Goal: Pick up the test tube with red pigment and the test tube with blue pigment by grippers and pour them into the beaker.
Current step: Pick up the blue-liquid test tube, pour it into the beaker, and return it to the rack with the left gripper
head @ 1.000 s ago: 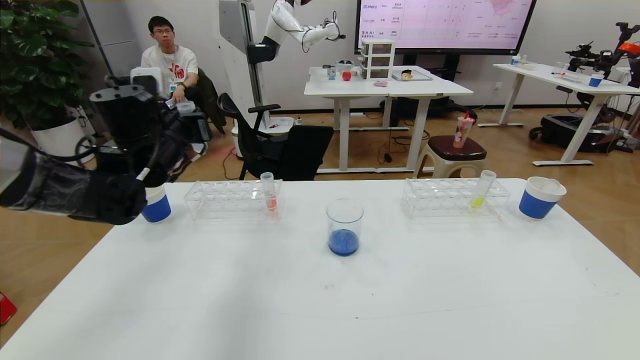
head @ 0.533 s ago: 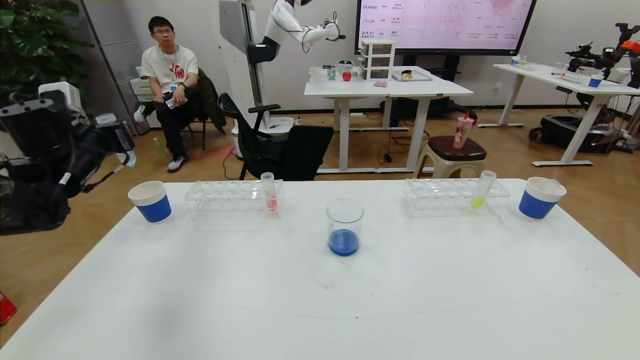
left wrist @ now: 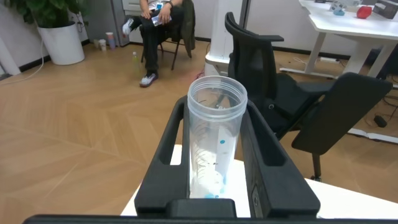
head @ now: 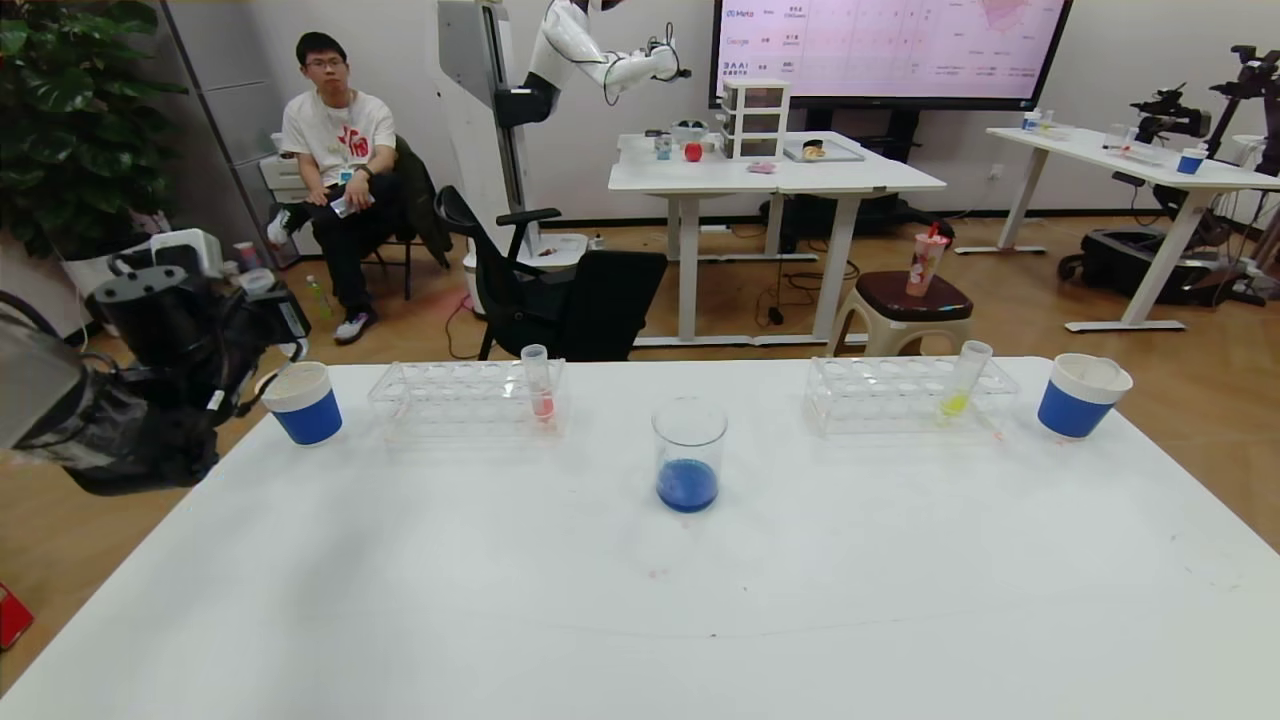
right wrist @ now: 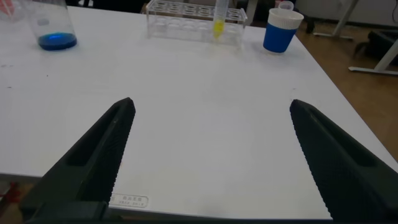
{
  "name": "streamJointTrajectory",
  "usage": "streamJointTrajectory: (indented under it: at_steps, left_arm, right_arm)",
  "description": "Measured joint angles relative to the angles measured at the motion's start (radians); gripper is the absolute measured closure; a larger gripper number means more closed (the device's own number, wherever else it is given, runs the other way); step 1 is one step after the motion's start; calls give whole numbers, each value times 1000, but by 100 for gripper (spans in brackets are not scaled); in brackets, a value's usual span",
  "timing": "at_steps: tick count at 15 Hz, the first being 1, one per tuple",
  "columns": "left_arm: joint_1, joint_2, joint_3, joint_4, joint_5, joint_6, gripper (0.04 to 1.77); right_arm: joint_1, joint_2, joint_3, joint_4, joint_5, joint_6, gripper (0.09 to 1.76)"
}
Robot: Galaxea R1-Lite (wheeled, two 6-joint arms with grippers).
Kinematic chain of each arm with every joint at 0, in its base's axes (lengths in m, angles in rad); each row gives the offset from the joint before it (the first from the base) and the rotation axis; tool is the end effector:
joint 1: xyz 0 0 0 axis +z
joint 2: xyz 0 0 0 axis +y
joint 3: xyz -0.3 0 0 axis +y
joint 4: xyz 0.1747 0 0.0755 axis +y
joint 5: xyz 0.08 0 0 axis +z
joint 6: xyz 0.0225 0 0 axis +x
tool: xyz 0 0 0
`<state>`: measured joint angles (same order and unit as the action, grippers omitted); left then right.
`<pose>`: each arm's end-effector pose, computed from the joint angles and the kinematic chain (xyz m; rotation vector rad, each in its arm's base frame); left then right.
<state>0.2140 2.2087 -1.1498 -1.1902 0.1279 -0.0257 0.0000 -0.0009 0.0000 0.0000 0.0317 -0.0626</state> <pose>0.4210 0.0944 0.1391 -0.0197 -0.1362 0.3397 -0.0229 0.0007 0.0755 -0.0626 -0.0019 0.0317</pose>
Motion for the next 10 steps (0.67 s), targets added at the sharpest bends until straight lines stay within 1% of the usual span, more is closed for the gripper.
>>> streamJointTrajectory:
  at_steps: [1,4,10]
  left_arm:
    - [1,26,1,-23,1,0,131]
    - [6,76,16,-33,2,0,131]
    - [8,98,24,-35,3,0,131]
  right_arm:
    - [0,0,0,0,0,0,11]
    - [0,0,0,0,0,0,11]
    - [0,0,0,0,0,1,11]
